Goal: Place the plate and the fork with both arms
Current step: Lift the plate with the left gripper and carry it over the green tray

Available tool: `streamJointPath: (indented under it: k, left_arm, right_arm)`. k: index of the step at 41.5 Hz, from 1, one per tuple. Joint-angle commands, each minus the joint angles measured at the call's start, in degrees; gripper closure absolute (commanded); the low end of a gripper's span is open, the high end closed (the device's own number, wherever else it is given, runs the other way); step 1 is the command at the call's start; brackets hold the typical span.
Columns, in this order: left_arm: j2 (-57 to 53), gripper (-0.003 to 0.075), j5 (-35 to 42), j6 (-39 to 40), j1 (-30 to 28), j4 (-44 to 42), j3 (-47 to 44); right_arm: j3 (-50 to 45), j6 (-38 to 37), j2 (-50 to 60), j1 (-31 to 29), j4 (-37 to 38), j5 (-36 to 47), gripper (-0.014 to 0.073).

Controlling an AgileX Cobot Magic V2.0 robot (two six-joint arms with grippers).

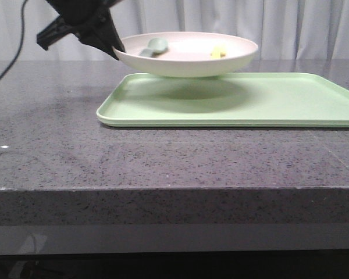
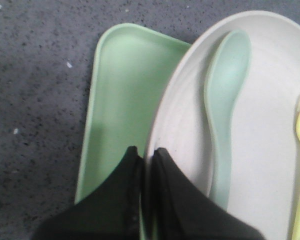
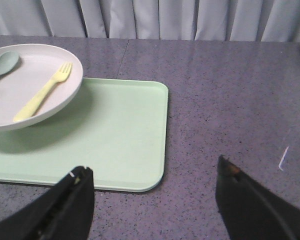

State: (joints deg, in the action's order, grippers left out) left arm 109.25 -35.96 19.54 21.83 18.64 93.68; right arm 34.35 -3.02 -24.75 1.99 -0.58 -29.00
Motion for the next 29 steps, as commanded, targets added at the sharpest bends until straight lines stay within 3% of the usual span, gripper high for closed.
streamJointPath:
  k: [1,29]
  left_arm:
    - [-1.98,0.0741,5.73,6.81,2.79,-2.87,2.18]
    - [3.62,0.0739,8.68,14.56,9.16,-3.80,2.18]
  right_arm:
    - [1.86,0.22,-0.69,0.08,0.58,4.85,0.0061]
    - [1.86,0.22,-0.69,0.08,0.58,4.85,0.0061]
